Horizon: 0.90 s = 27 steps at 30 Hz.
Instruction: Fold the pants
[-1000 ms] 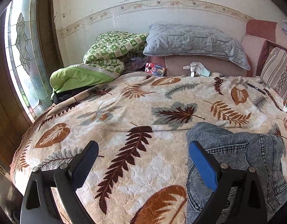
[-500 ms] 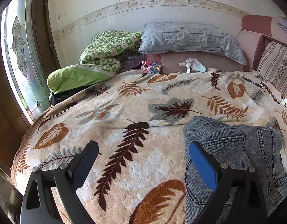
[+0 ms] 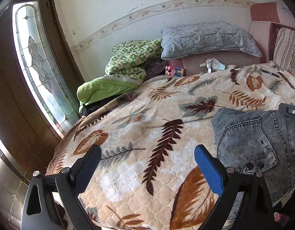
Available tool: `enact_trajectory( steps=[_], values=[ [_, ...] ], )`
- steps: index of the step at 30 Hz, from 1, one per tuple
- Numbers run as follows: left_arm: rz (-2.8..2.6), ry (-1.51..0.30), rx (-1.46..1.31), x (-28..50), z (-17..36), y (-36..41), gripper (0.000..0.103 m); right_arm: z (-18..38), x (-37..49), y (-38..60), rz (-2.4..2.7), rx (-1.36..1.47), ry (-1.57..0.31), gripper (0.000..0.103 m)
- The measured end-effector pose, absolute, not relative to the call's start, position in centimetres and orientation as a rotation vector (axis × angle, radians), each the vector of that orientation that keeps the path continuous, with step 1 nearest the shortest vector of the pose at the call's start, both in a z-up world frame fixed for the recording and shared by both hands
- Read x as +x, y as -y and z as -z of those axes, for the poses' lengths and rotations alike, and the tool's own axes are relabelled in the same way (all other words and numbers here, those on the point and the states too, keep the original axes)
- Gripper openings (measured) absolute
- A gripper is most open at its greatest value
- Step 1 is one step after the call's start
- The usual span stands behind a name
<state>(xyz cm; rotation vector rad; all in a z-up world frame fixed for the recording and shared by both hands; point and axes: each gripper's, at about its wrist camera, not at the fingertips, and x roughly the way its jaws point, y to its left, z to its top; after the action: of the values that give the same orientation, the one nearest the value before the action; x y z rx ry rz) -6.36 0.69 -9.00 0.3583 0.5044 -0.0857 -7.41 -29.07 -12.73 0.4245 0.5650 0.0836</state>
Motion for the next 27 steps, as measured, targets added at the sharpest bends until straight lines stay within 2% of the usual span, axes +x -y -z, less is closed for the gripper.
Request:
enact_trajectory(
  steps=[7,13,19,27],
  values=[
    [0.104,-0.487,0.331,-6.7,7.2,-0.2,0.098,12.8,-7.7,30.1,-0.093,0.475,-0.558,0.067],
    [0.141,-0.560,0.337,-6.3,8.6,1.0,0.098,12.2,-8.8,30.4,-0.100,0.467,-0.532,0.067],
    [0.152,-0.537,0.336,-6.3,8.5,1.0,0.098,12.0,-9.3,31.3,-0.083,0.487,-0.515,0.067],
    [0.166,-0.629,0.287,-3.0,11.0,-0.2,0.098,11.6,-10.9,32.5,-0.042,0.474,-0.491,0.067]
  ],
)
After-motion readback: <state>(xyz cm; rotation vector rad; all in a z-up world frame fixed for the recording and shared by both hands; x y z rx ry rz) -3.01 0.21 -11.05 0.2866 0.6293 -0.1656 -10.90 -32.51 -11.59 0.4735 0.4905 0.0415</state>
